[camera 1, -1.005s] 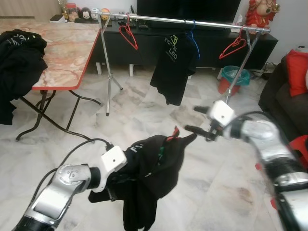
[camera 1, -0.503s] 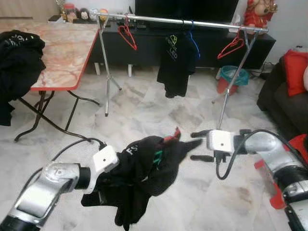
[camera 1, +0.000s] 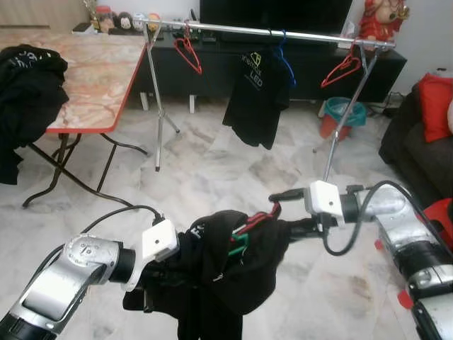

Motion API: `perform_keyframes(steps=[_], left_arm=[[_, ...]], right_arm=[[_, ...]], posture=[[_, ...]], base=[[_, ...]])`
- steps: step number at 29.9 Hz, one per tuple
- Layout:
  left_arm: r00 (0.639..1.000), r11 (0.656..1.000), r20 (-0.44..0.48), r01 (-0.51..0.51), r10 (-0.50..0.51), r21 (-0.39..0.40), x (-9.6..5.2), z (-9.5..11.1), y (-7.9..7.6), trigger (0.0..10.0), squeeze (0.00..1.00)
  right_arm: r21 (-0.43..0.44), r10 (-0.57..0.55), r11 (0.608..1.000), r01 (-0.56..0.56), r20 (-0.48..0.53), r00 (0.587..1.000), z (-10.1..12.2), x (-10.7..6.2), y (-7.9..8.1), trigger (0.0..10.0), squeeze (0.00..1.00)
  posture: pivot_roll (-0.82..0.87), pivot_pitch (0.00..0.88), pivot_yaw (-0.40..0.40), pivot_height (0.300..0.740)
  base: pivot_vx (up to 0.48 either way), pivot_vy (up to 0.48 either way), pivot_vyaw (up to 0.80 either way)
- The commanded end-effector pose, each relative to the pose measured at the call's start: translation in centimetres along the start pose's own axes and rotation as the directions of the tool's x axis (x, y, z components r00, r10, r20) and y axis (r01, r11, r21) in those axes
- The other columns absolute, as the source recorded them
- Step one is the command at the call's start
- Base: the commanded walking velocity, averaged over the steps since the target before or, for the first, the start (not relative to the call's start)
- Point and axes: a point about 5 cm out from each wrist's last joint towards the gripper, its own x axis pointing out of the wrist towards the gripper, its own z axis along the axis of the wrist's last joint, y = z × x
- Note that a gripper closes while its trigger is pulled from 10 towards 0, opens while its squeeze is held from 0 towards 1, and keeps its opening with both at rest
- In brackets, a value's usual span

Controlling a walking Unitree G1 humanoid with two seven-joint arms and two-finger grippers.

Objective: Hang hanger

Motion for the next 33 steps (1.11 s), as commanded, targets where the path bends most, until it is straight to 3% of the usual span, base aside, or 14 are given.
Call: perform_keyframes(steps=[1, 4, 11, 12, 13, 14, 15, 33], left_arm=[[0.999, 0.999, 0.006, 0.038, -0.038, 0.027, -0.1, 0.7, -0.3, 0.0, 0.0], [0.998, 0.998, -0.013, 0.055, -0.054, 0.028, -0.3, 0.6, -0.4, 0.0, 0.0], [0.999, 0.998, -0.01, 0.052, -0.052, 0.029, -0.2, 0.6, -0.4, 0.0, 0.0], [0.999, 0.998, -0.008, 0.051, -0.051, 0.031, -0.2, 0.6, -0.4, 0.0, 0.0], [0.999, 0.998, -0.008, 0.051, -0.051, 0.032, -0.2, 0.6, -0.4, 0.0, 0.0], [0.999, 0.998, -0.007, 0.051, -0.051, 0.032, -0.1, 0.7, -0.4, 0.0, 0.0], [0.999, 0.998, -0.006, 0.051, -0.051, 0.033, -0.1, 0.7, -0.4, 0.0, 0.0], [0.999, 0.998, 0.01, 0.042, -0.043, 0.054, -0.2, 1.3, -0.1, 0.0, 0.0]], right_arm=[[-0.001, 0.072, 0.997, -0.072, -0.002, 0.997, 0.1, -0.1, 0.5, 10.0, 0.0], [0.015, 0.138, 0.99, -0.138, -0.028, 0.99, -0.2, 0.0, 1.1, 10.0, 0.0], [0.031, 0.162, 0.986, -0.161, -0.022, 0.987, -0.2, 0.2, 1.3, 10.0, 0.0], [0.037, 0.175, 0.984, -0.174, -0.019, 0.984, -0.3, 0.4, 1.5, 6.7, 0.0], [0.042, 0.183, 0.982, -0.182, -0.017, 0.983, -0.3, 0.5, 1.6, 6.7, 0.0], [0.043, 0.184, 0.982, -0.184, -0.016, 0.983, -0.3, 0.6, 1.7, 1.0, 0.0], [0.053, 0.186, 0.981, -0.185, -0.015, 0.982, -0.4, 0.8, 1.7, 0.0, 0.0], [0.112, 0.246, 0.963, -0.246, 0.012, 0.969, -0.5, 1.1, 2.8, 0.0, 0.0]], posture=[[0.06, 0.0, -0.071, 0.74], [0.06, 0.0, -0.07, 0.74], [0.06, 0.0, -0.07, 0.74], [0.07, 0.0, -0.071, 0.74], [0.07, 0.0, -0.071, 0.74], [0.07, 0.0, -0.071, 0.74], [0.07, 0.0, -0.071, 0.74], [0.07, 0.0, -0.073, 0.74]], base=[[0.0, 0.0, 0.0], [0.0, 0.0, 0.0], [0.0, 0.0, 0.0], [0.0, 0.0, 0.0], [0.0, 0.0, 0.0], [0.0, 0.0, 0.0], [0.0, 0.0, 0.0], [0.0, 0.0, 0.0]])
